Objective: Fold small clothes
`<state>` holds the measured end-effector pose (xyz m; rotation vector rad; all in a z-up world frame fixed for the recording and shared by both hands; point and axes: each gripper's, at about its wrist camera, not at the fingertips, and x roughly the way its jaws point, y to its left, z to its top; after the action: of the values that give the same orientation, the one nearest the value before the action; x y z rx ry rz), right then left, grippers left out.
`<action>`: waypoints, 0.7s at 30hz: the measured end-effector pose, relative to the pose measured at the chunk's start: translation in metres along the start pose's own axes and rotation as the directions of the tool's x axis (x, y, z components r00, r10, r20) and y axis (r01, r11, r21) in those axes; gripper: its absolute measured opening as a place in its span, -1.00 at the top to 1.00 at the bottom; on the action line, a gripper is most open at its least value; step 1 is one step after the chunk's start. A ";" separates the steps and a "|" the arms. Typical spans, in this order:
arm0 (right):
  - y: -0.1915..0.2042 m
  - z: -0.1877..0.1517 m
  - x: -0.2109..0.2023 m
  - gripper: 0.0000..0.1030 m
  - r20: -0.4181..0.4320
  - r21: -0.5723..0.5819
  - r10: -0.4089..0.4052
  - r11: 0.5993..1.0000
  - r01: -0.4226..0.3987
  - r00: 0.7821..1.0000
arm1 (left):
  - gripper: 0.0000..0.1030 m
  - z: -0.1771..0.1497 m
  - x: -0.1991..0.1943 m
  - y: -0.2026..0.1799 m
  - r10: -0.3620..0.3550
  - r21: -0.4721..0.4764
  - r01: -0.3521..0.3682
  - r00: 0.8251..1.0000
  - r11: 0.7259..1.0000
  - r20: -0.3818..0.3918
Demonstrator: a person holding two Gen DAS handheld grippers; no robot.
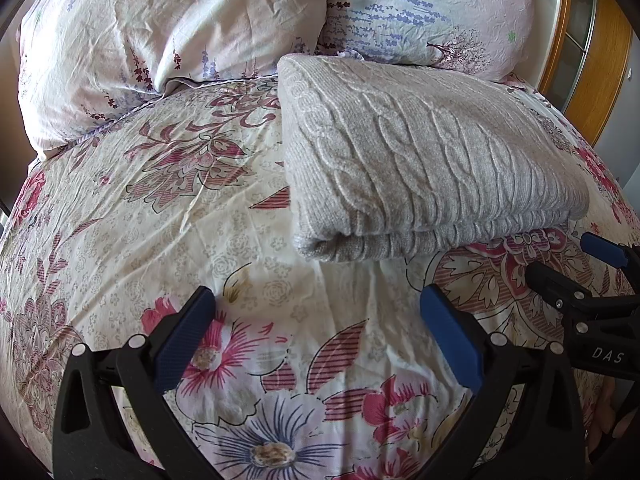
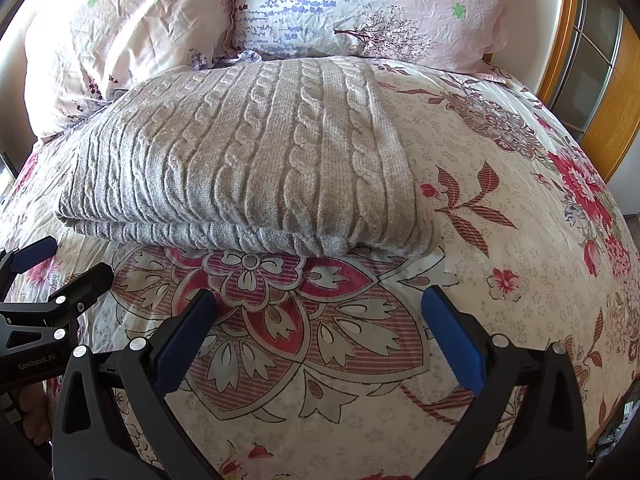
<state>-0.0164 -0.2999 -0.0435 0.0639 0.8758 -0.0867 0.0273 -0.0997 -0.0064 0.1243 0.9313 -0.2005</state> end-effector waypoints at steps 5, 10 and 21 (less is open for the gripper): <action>0.000 0.000 0.000 -0.97 0.000 0.001 -0.001 1.000 0.001 1.000 | -0.97 0.000 0.000 0.000 0.000 0.000 0.000 1.000 1.000 0.000; 0.000 0.000 0.000 -0.97 0.000 0.001 -0.001 1.000 0.001 1.000 | -0.97 0.000 0.000 0.000 0.000 0.000 0.000 1.000 1.000 0.000; 0.000 0.000 0.000 -0.97 0.001 0.003 -0.002 1.000 0.002 1.000 | -0.97 0.000 0.000 0.000 0.003 -0.005 -0.003 1.000 1.000 0.001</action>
<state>-0.0168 -0.3000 -0.0434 0.0656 0.8749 -0.0896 0.0274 -0.1000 -0.0065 0.1212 0.9308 -0.1960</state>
